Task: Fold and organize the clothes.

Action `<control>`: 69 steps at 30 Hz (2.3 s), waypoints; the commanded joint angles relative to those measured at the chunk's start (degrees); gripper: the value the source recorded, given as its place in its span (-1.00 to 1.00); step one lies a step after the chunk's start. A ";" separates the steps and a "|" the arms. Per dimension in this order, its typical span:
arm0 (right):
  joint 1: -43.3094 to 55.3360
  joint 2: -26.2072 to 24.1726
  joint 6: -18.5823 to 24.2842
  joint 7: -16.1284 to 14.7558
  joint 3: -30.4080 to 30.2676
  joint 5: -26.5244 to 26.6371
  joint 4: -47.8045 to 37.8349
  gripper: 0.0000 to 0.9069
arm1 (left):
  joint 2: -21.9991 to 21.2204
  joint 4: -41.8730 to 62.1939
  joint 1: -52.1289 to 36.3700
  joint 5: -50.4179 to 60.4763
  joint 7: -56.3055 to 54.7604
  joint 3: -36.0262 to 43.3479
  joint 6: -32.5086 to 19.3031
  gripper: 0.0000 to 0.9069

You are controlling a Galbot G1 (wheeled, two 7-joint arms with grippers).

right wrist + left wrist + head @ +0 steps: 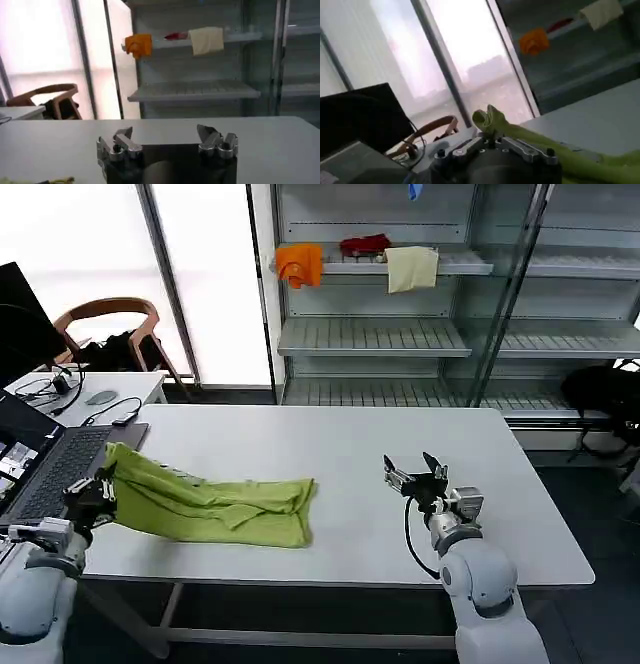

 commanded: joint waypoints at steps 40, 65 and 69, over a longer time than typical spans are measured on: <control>-2.35 1.38 1.89 -1.69 -1.73 -4.99 -3.38 1.00 | -19.72 3.27 -9.58 0.64 -16.66 36.58 15.30 -0.89; -1.57 1.92 2.13 -1.62 -2.22 -5.96 -4.00 1.00 | -23.53 -2.96 -5.63 -5.22 -14.02 36.52 9.64 1.00; -1.19 1.95 2.13 -1.64 -2.27 -5.85 -4.13 1.00 | -19.70 -9.12 -5.60 -12.58 -12.55 31.09 9.68 1.00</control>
